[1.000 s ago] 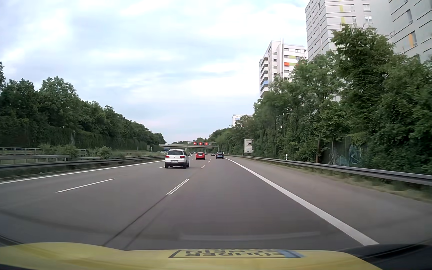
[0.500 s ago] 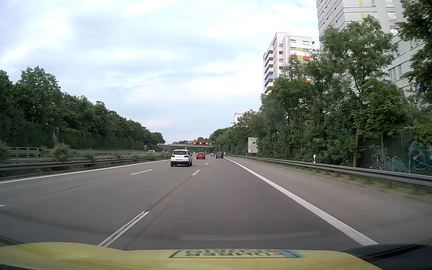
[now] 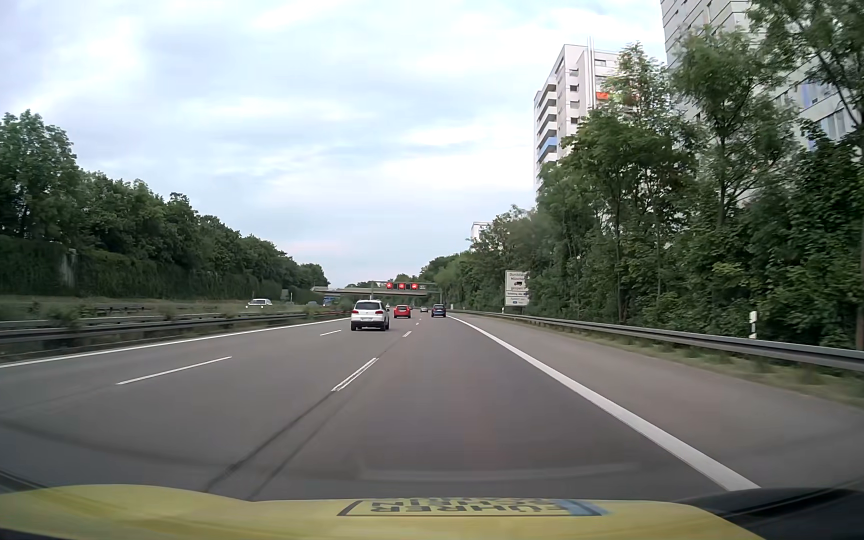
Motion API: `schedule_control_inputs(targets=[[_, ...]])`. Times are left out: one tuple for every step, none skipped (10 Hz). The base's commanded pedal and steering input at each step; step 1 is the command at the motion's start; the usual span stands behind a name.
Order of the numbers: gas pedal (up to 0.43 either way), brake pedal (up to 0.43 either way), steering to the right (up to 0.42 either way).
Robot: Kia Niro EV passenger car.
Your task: Follow the waypoints while adhering to traffic rules and regulations
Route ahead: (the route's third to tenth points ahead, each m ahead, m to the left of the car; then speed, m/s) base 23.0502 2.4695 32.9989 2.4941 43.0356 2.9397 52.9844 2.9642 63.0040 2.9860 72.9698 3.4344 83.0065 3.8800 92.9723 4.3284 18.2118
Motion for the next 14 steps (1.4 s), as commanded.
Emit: schedule_control_inputs(targets=[[0.067,0.0,-0.001],[0.067,0.0,0.0],[0.067,0.0,-0.001],[0.067,0.0,0.0],[0.067,0.0,0.0],[0.067,0.0,0.0],[0.067,0.0,0.0],[0.067,0.0,0.0],[0.067,0.0,0.0],[0.067,0.0,0.0],[0.067,0.0,0.0],[0.067,0.0,0.0],[0.067,0.0,-0.001],[0.067,0.0,-0.001]])
